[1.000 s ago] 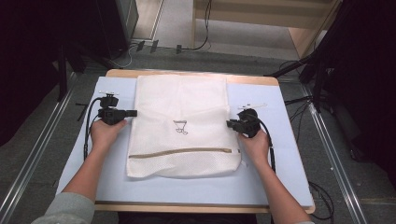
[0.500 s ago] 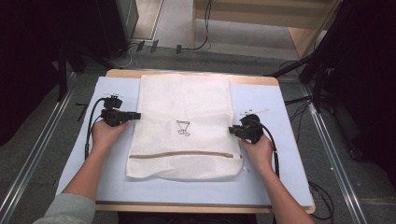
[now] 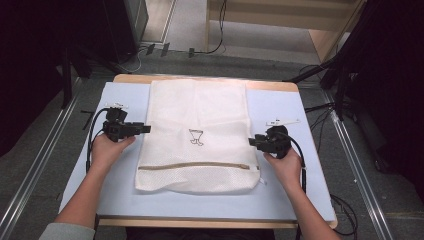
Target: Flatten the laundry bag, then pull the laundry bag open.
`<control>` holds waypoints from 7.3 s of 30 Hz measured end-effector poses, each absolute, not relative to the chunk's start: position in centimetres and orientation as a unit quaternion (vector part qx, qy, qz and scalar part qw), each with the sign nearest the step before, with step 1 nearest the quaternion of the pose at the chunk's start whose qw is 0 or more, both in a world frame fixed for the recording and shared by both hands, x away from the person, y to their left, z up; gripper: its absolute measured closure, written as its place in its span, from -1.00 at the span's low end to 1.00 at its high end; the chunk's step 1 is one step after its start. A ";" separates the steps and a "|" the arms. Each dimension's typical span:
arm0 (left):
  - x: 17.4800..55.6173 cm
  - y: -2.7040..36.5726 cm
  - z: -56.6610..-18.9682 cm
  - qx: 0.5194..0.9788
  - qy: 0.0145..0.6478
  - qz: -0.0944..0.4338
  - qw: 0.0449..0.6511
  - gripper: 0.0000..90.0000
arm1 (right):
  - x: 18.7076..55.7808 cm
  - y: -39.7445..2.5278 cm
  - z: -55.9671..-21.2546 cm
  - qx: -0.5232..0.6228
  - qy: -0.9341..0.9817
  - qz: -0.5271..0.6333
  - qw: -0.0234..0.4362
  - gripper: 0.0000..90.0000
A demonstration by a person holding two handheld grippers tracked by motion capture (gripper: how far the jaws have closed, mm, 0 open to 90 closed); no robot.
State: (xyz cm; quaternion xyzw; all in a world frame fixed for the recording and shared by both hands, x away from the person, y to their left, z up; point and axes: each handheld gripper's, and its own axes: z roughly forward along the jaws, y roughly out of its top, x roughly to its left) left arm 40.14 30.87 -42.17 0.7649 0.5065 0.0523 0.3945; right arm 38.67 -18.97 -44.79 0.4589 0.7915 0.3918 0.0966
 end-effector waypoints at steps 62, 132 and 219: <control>40.2 29.5 -41.7 0.768 0.490 0.041 0.411 0.15 | 28.8 -17.2 -46.0 0.359 0.870 0.338 0.012 0.95; 36.6 16.4 -40.5 0.841 0.353 -0.028 0.410 0.26 | 33.1 -18.4 -47.1 0.388 0.838 0.381 0.036 1.00; 34.3 12.5 -46.0 0.895 0.281 -0.053 0.343 1.00 | 33.6 -16.0 -47.6 0.339 0.852 0.392 -0.065 1.00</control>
